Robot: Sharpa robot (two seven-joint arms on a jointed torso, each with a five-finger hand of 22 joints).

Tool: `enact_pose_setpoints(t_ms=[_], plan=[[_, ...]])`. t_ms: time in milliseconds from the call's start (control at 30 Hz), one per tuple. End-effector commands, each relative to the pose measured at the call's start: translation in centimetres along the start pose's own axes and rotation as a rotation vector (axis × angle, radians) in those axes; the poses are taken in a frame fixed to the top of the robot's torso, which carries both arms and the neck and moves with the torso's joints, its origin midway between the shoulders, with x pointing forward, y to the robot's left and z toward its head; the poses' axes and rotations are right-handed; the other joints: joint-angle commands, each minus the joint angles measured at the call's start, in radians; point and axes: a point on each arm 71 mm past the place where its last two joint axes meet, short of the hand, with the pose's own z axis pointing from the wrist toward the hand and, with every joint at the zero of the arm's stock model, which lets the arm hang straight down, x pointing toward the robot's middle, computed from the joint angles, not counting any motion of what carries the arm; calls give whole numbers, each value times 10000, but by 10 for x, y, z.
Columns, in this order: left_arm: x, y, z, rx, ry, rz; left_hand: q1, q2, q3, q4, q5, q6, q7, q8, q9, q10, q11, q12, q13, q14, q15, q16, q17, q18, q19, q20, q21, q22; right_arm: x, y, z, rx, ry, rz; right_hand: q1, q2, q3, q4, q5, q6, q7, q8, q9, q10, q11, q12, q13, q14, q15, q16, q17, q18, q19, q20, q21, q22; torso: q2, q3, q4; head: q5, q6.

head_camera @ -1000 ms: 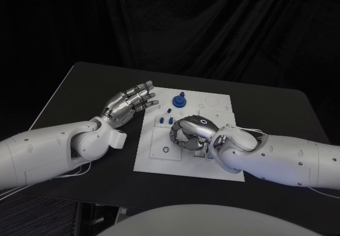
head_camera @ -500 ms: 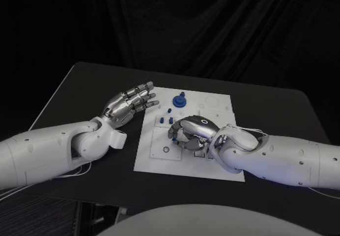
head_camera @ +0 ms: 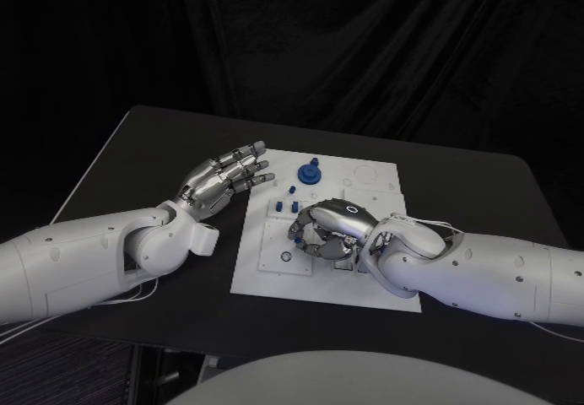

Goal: Assemble the parts on the task board

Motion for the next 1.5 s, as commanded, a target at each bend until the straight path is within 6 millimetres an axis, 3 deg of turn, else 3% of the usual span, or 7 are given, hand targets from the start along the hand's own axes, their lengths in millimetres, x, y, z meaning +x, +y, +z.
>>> enact_pose_setpoints(t_ms=[33,333,500,600,900,1500], plan=[[2,-1,0,338,162,-101,-98,-20,85,0,-52,1,48,42,14,16,-86,-38,3,-50,28,34,3,-84,-41,3,-15,-17,1,1,-1,-226,29,138,-56,11,-6,65,75,151,8,-74,-84,31,-79,-63,-10,-73,-19,-92,-61,5,-35,29,-83,1057,3,5,6,0,-2],[2,1,-1,279,161,-129,-125,7,137,25,-66,36,75,49,17,25,-88,-24,6,-40,36,49,6,-84,-36,3,-13,-24,0,-1,-2,-283,-57,198,-6,99,-150,50,653,803,-111,-27,-211,96,-170,-58,13,-119,-100,-333,-291,-26,39,-39,38,1095,-2,4,-2,22,-2],[2,1,-1,241,152,-140,-161,21,181,58,-84,74,122,57,21,36,-100,-11,8,-41,39,57,6,-85,-28,4,-10,-29,0,-1,-2,-321,-96,206,-4,111,-286,24,708,1083,-164,118,-106,132,-211,-62,16,-103,-133,-387,-331,-24,48,-72,5,1090,-4,7,6,14,-2],[2,2,-2,224,151,-149,-179,26,199,76,-98,84,136,58,22,35,-104,-13,7,-39,40,62,6,-85,-28,4,-10,-35,-1,-2,-2,-346,-126,242,-15,132,-460,9,665,1250,-205,310,111,174,-244,-85,7,-86,-164,-439,-366,-29,67,-102,-9,1091,-7,10,8,11,-2],[2,4,-2,167,143,-169,-194,30,213,92,-112,93,145,60,22,40,-107,-6,8,-39,40,65,6,-86,-26,3,-9,-38,-1,-3,-3,-355,-185,292,-12,146,-646,-17,590,1259,-220,514,407,232,-270,-99,3,-45,-185,-442,-341,-36,95,-125,-10,1098,0,10,-8,23,-2],[2,7,-3,51,151,-215,-211,31,228,110,-128,98,150,60,22,36,-115,-11,7,-36,38,71,7,-86,-21,3,-7,-38,-1,-8,-3,-138,-135,238,170,200,-803,-155,336,769,-192,1055,1455,327,-272,-144,3,-18,-194,-484,-322,-37,128,-146,-94,1116,1,9,1,56,-2]])
